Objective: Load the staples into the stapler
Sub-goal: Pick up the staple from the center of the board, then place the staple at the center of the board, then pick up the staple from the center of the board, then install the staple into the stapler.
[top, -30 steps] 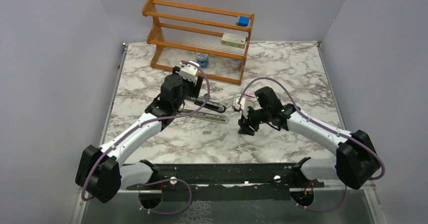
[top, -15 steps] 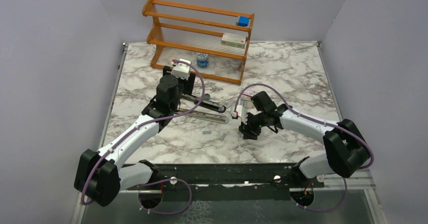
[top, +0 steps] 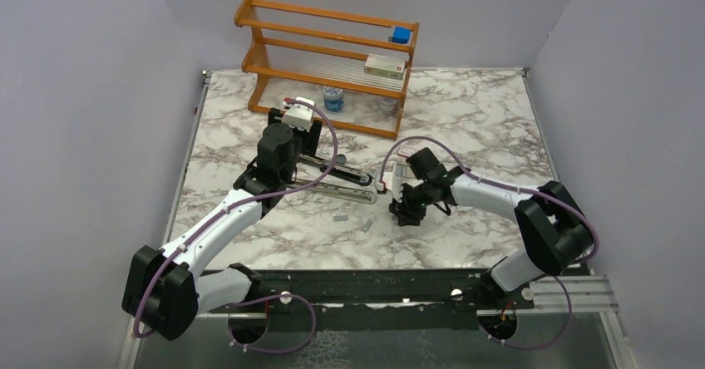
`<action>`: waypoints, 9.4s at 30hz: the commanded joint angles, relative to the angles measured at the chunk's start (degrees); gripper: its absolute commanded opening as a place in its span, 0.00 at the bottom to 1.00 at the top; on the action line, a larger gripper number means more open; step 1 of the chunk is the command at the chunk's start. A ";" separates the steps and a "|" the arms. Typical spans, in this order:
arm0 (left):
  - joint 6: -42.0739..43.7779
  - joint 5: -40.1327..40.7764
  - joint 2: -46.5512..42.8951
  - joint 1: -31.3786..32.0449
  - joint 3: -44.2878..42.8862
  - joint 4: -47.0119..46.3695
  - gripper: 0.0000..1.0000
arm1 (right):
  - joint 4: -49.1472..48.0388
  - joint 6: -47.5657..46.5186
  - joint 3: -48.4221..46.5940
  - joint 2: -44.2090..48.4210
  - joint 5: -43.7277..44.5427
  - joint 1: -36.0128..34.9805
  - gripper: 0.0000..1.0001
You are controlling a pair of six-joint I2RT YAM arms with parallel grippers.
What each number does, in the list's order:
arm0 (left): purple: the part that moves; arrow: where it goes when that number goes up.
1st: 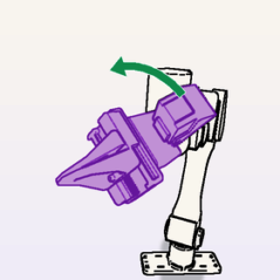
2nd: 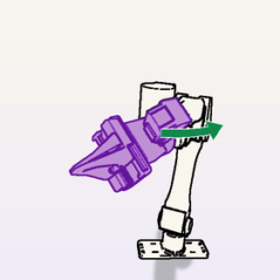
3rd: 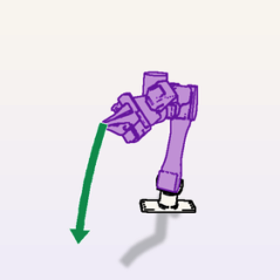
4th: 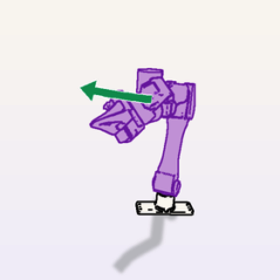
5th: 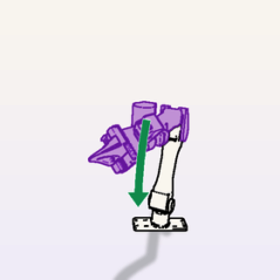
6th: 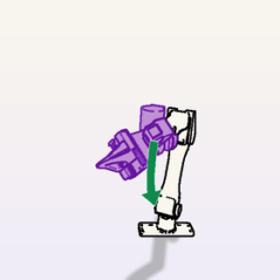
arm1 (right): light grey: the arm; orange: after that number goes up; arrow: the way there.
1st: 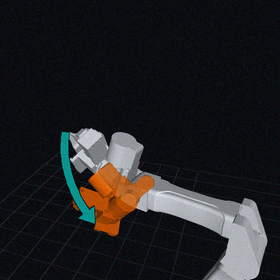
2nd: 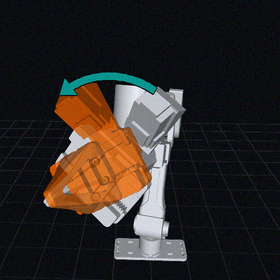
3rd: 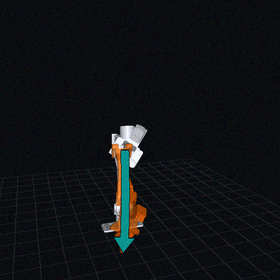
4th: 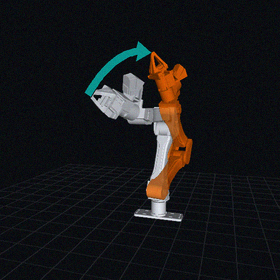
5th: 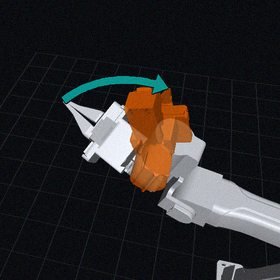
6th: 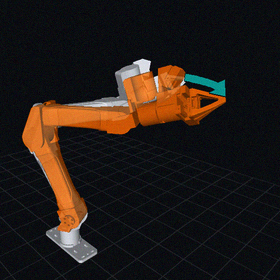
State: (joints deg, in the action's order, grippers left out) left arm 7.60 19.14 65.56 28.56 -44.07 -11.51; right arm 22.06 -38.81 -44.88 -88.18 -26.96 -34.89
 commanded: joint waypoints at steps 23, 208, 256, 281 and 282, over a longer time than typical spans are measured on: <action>0.71 2.99 -1.38 -0.25 1.00 -1.95 0.72 | -1.15 2.81 -0.76 0.74 2.70 -2.54 0.18; -17.56 9.17 11.16 -5.85 -13.90 27.12 0.99 | -43.79 32.31 -4.29 -1.59 10.62 -7.72 0.01; -10.54 -6.46 13.30 -10.80 -11.71 24.90 0.98 | -22.86 23.57 -15.79 -10.83 10.13 -10.27 0.01; -9.43 -5.58 14.91 -10.43 -12.13 24.84 0.99 | -23.60 20.50 -14.36 -10.43 12.00 -11.46 0.01; -9.38 -5.62 14.98 -10.43 -12.15 24.79 0.99 | -23.42 20.28 -14.36 -10.48 12.14 -11.59 0.01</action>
State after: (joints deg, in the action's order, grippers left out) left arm -2.28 12.47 80.31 18.02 -55.81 14.48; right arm -2.00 -16.84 -59.83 -99.57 -16.49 -45.82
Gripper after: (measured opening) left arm 0.992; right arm 0.155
